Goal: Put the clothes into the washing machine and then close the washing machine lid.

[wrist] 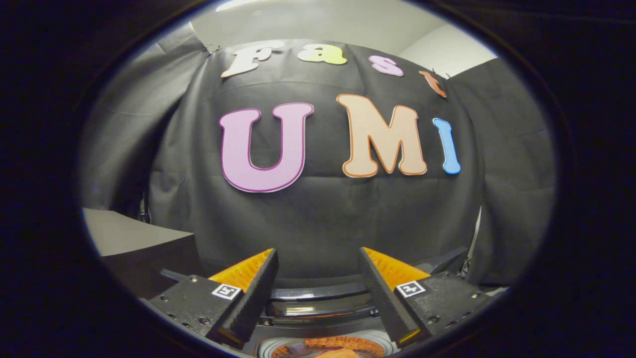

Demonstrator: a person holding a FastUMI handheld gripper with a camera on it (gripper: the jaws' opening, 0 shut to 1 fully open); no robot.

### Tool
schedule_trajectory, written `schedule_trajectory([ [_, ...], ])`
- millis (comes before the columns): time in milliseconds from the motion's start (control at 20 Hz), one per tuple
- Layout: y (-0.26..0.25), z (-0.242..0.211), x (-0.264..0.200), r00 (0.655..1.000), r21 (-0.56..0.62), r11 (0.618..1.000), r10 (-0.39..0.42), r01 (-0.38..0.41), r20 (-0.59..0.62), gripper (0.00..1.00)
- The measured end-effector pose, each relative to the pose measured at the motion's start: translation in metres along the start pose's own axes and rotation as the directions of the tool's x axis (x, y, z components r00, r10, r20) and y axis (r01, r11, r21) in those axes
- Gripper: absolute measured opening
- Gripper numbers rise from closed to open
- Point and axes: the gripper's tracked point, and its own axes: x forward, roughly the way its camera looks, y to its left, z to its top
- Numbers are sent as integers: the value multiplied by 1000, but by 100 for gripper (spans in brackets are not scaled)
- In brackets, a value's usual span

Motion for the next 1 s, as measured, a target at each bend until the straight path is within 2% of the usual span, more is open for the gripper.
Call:
schedule_trajectory([
  [450, -5, -12, -25, 999, -5, 1000, -15, 14, -30, 97],
  [650, -21, -33, -51, 991, -95, 992, -88, 78, -98, 98],
  [750, -13, -34, -65, 993, -107, 993, -57, 46, -101, 98],
  [1000, -5, -27, -96, 993, -112, 993, -34, 21, -112, 97],
])
